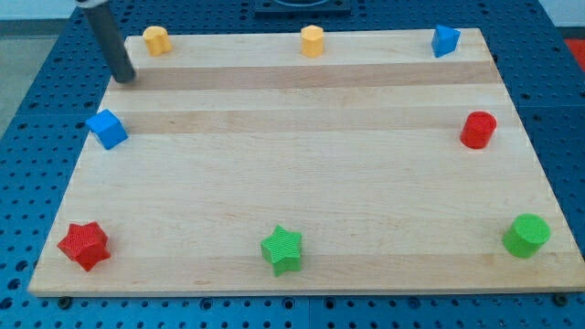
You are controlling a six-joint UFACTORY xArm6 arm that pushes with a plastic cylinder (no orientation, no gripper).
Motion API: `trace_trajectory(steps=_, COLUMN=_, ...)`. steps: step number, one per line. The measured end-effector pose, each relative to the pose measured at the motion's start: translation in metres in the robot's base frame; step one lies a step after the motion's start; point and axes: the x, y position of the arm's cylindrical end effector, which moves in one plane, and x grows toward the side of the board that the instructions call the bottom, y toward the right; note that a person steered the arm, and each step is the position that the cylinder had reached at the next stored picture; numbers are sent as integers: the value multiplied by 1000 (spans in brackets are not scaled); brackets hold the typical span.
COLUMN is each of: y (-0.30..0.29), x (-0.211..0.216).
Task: Push the yellow heart close to the yellow hexagon
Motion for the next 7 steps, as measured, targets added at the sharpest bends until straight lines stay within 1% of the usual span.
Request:
trace_trajectory(steps=1, y=-7, x=-10)
trace_trajectory(steps=2, y=-7, x=-52)
trace_trajectory(steps=3, y=-6, x=-83)
trace_trajectory(steps=4, y=7, x=-82)
trace_trajectory(steps=6, y=49, x=-53)
trace_trajectory(steps=7, y=77, x=-53)
